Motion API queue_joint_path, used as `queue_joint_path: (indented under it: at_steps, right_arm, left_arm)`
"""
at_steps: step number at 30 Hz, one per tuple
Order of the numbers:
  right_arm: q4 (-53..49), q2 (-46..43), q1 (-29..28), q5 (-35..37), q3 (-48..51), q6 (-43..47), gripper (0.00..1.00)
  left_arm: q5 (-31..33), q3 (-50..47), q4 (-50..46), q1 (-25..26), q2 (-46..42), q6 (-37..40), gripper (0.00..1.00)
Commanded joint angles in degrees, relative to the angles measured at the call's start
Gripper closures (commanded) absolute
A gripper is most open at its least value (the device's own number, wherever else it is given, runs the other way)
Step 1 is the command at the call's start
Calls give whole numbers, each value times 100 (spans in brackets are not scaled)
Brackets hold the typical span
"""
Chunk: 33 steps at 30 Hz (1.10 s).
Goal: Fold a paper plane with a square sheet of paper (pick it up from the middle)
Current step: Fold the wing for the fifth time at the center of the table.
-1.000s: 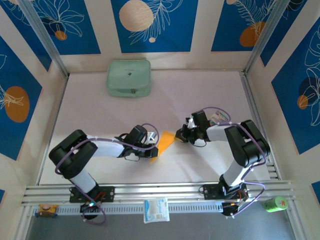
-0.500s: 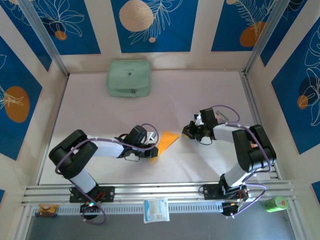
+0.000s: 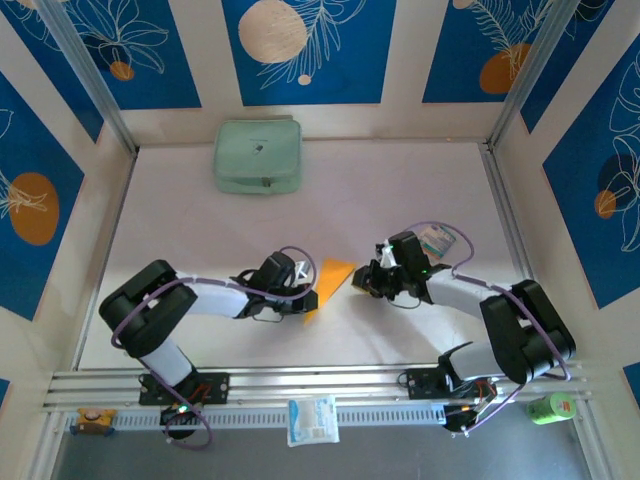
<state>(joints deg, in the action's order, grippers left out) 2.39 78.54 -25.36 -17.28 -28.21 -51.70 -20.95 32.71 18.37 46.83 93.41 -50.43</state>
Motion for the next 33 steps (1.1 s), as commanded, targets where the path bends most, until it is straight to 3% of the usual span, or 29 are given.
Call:
queue_joint_path:
  at_steps: [1,13,18,33]
  right_arm:
    - [-35,-64,-232,144,49,-225,80]
    - [-29,317,-477,261,-129,-306,79]
    - [24,419,-576,266,-198,-361,79]
    - [191,872,-812,97,-437,-332,80]
  left_arm:
    - [442,61,218,231,16,-242,99]
    - [1048,294,-1533,225,-1275,876,80]
    - [552,346,-1587,-105,-1172,1071,74]
    - [-672,779,-1343,-561,-110,1255,75]
